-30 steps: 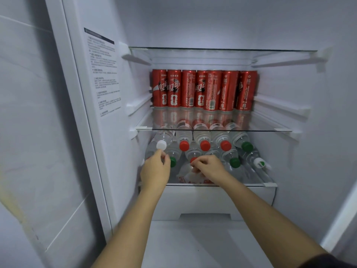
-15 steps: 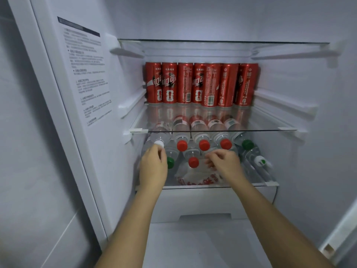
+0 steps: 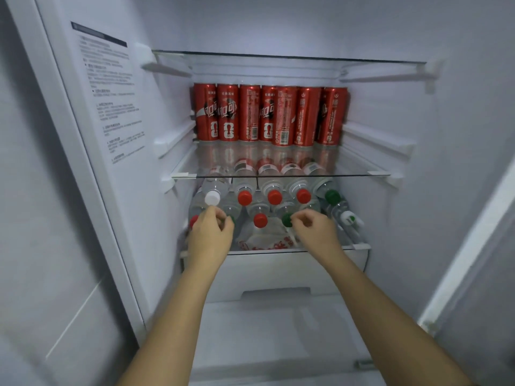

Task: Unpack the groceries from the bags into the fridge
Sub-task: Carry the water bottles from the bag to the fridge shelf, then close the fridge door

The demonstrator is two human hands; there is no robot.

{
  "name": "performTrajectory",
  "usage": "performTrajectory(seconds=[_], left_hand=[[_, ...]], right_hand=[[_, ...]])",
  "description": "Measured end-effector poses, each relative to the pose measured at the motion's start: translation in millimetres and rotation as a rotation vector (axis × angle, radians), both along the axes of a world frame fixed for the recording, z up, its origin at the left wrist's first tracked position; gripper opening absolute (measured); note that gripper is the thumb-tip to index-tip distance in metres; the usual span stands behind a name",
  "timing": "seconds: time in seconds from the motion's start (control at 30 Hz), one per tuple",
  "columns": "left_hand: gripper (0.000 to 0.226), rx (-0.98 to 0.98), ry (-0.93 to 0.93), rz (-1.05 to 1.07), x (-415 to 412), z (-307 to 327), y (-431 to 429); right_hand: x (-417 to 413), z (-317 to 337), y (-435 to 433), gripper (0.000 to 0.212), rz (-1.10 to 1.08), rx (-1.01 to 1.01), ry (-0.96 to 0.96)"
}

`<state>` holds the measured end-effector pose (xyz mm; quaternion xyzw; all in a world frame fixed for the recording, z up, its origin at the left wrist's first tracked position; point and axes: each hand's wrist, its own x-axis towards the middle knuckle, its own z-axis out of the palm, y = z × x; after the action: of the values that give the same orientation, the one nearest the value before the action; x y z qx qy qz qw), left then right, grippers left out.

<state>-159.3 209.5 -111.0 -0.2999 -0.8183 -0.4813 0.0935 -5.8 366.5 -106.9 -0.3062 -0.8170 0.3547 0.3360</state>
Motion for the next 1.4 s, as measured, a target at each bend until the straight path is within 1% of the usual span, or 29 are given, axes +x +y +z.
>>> performTrajectory(seconds=[0.07, 0.13, 0.2, 0.27, 0.37, 0.5, 0.6, 0.73, 0.87, 1.07, 1.23, 1.4], left_hand=[[0.006, -0.037, 0.059, 0.016, 20.7, -6.0, -11.2], [0.019, -0.112, 0.141, 0.047, 43.0, -11.7, -22.4], [0.033, -0.197, 0.187, 0.063, 68.5, -16.4, -34.9], [0.041, -0.253, 0.165, 0.07, 94.3, -20.5, -48.6], [0.048, -0.32, 0.143, 0.096, 136.3, -28.0, -74.6], [0.051, -0.342, 0.124, 0.071, 188.9, -38.0, -110.6], [0.052, -0.348, 0.135, 0.047, 219.8, -38.8, -131.2], [0.052, -0.342, 0.175, 0.029, 251.4, -28.1, -147.9], [0.055, -0.351, 0.259, -0.002, 277.4, -16.5, -158.3], [0.055, -0.358, 0.335, -0.1, 322.9, -3.6, -173.5], [0.054, -0.33, 0.401, -0.25, 374.9, 2.3, -178.6], [0.054, -0.256, 0.501, -0.46, 452.2, 23.6, -159.8]], right_hand=[[16.0, -4.1, -10.8, 0.016, -0.019, 0.071, -0.021], [33.9, -8.9, -25.7, 0.019, -0.053, 0.173, -0.063], [53.2, -11.8, -43.8, 0.023, -0.084, 0.26, -0.099], [72.4, -13.8, -60.8, 0.033, -0.101, 0.33, -0.176], [108.0, -19.0, -85.0, 0.045, -0.088, 0.425, -0.323], [157.1, -29.7, -114.4, 0.051, -0.029, 0.466, -0.445], [187.8, -31.8, -135.0, 0.053, 0.008, 0.501, -0.502], [220.6, -23.9, -158.9, 0.051, 0.003, 0.572, -0.488], [256.3, -15.6, -178.2, 0.05, -0.025, 0.608, -0.473], [315.1, 0.3, -211.3, 0.049, -0.129, 0.637, -0.475], [382.4, 13.4, -239.9, 0.048, -0.256, 0.678, -0.449], [468.0, 33.7, -254.7, 0.043, -0.406, 0.746, -0.418]])
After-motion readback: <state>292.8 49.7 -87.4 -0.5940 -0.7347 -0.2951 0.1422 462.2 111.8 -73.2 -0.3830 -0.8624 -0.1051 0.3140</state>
